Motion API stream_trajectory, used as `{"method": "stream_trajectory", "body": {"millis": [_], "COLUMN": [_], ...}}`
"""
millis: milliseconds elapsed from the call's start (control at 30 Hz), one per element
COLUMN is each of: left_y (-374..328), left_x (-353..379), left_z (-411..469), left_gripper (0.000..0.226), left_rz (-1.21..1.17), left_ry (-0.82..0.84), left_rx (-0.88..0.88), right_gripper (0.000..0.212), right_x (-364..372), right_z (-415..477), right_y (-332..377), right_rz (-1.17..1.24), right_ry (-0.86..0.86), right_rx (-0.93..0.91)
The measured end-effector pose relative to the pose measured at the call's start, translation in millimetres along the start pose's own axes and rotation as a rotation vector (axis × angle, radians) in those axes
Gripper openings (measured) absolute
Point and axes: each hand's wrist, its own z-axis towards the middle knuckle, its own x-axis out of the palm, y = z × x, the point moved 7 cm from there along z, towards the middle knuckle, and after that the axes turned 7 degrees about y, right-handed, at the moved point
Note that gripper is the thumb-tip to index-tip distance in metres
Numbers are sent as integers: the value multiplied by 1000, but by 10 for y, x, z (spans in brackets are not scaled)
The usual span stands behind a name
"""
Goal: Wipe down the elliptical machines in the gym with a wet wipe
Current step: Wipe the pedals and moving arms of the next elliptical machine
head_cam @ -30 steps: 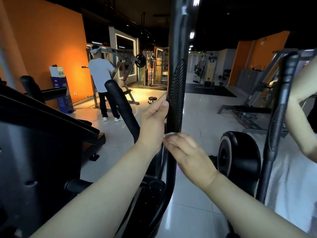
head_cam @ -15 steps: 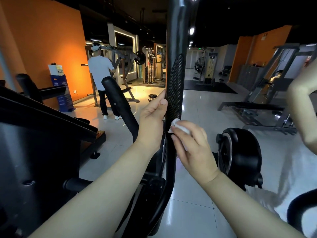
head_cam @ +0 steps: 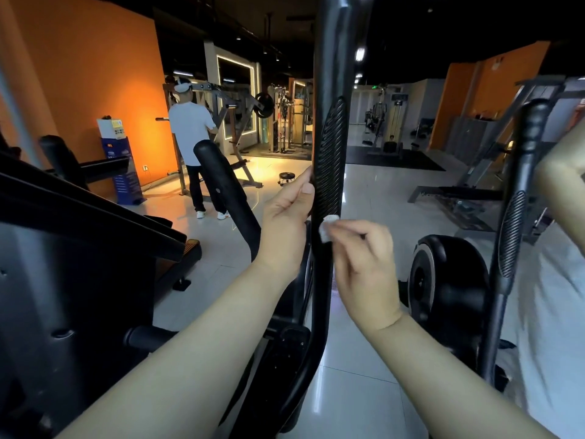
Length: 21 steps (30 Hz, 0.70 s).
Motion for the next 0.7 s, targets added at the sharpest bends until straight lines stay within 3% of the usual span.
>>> {"method": "stream_trajectory", "body": {"millis": [100, 300, 500, 633, 700], "left_y": [33, 22, 47, 40, 41], "left_x": [-36, -24, -40, -49, -45], "left_z": [9, 0, -3, 4, -4], "left_gripper": [37, 36, 37, 37, 37], "left_rz": [15, 11, 31, 49, 55], "left_ry": [-33, -19, -58, -53, -52], "left_rx": [-14, -14, -42, -29, -36], "right_gripper": [23, 14, 24, 23, 21], "right_x": [153, -70, 157, -54, -36], "right_z": [-73, 77, -20, 106, 113], "right_y": [106, -106, 70, -145, -128], "right_rz": [-89, -17, -76, 118, 173], "right_ry": [135, -9, 204, 2, 0], "right_rx": [-180, 40, -167, 100, 134]}}
